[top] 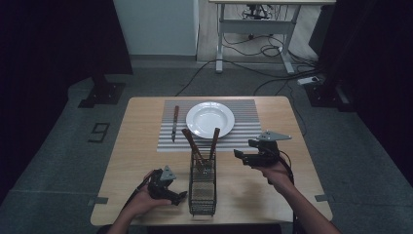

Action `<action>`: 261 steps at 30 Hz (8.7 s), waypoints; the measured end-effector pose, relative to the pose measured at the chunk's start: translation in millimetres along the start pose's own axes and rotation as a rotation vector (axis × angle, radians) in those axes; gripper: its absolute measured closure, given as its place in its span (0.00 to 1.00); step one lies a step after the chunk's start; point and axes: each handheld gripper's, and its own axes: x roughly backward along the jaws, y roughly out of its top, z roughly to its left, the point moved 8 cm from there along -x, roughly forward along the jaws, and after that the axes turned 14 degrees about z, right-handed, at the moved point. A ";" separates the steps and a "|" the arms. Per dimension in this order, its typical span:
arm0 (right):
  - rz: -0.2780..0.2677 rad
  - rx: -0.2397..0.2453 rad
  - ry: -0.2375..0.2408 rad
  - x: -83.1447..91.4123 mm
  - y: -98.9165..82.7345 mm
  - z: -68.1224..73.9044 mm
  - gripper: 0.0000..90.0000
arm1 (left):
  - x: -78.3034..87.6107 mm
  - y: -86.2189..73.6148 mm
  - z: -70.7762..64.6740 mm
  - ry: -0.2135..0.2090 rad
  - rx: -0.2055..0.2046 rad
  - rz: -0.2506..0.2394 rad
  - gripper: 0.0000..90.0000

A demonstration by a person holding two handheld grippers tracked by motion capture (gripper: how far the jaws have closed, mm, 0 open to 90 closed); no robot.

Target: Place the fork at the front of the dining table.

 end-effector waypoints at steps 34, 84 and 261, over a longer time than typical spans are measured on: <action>-0.010 0.107 0.120 -39.6 55.0 42.1 0.48 | 0.0 0.0 0.0 0.000 0.000 0.000 0.00; -0.238 0.091 0.260 -7.4 75.0 49.0 0.89 | 0.1 -0.1 0.2 0.000 -0.002 0.002 0.00; -0.032 -0.194 -0.309 -92.7 52.0 -148.3 0.88 | -1.3 2.3 -0.5 0.002 -0.001 0.000 0.00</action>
